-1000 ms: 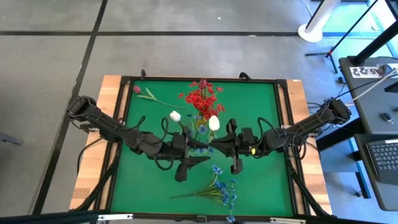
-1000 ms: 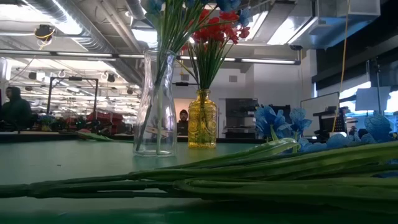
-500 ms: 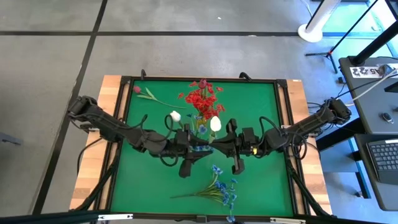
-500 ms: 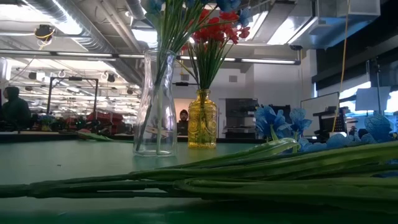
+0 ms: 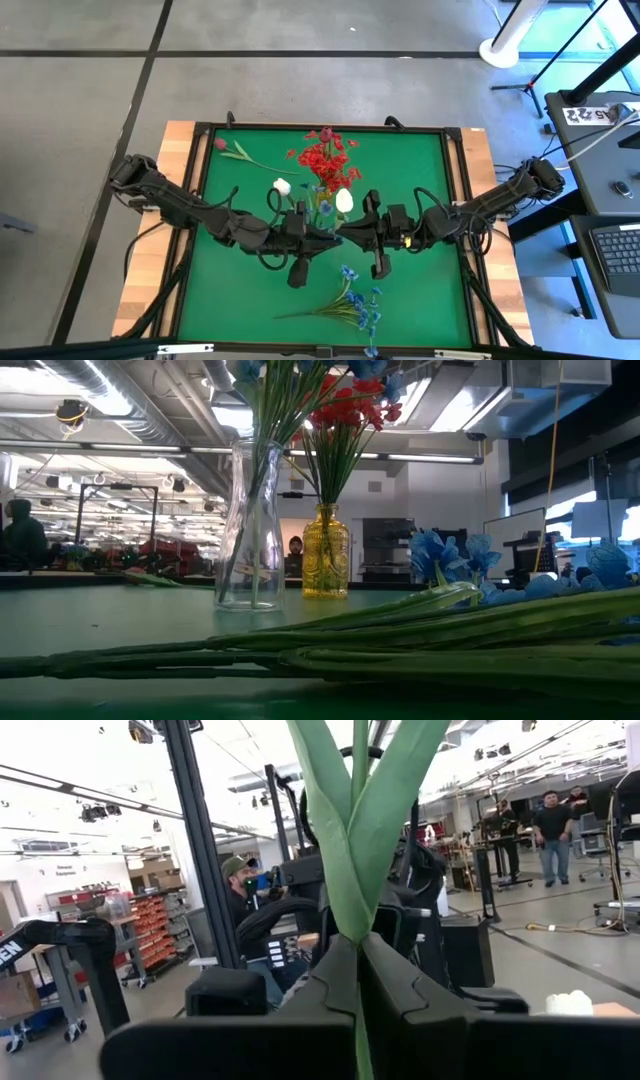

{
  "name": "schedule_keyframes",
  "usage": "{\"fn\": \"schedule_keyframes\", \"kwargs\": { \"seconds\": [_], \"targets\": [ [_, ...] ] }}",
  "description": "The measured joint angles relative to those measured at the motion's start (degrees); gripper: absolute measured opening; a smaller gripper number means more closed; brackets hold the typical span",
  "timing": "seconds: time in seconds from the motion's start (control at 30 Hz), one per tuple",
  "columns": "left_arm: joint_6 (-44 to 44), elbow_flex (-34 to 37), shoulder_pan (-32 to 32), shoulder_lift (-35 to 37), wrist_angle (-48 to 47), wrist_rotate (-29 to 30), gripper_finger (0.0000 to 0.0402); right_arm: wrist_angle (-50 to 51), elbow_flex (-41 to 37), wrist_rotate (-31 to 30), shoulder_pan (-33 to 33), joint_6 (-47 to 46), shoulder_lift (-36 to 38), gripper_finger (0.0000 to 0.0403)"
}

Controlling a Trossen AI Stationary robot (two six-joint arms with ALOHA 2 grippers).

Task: Sort flowers into vase by color
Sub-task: Put the white flower into the transparent flower vase

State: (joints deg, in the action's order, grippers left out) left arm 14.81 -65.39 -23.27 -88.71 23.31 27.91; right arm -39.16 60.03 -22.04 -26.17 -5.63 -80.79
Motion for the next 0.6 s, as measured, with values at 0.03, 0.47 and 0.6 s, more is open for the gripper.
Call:
{"fn": "schedule_keyframes", "kwargs": {
  "seconds": [0.03, 0.47, 0.6],
  "targets": [
    [0.0, 0.0, -0.2, 0.0, 0.0, 0.0, 0.0008, 0.0, 0.0, 0.0, 0.0, 0.0, 0.0, 0.0],
    [-8.1, 0.0, -5.5, 8.1, 0.1, 0.6, 0.0002, -1.4, 0.1, 9.2, -0.1, 1.4, 0.9, 0.0092],
    [-11.0, 0.0, -7.6, 11.1, -2.5, 3.8, 0.0002, 0.9, 0.1, 11.1, -0.2, 1.4, 2.4, 0.0129]
  ]
}}
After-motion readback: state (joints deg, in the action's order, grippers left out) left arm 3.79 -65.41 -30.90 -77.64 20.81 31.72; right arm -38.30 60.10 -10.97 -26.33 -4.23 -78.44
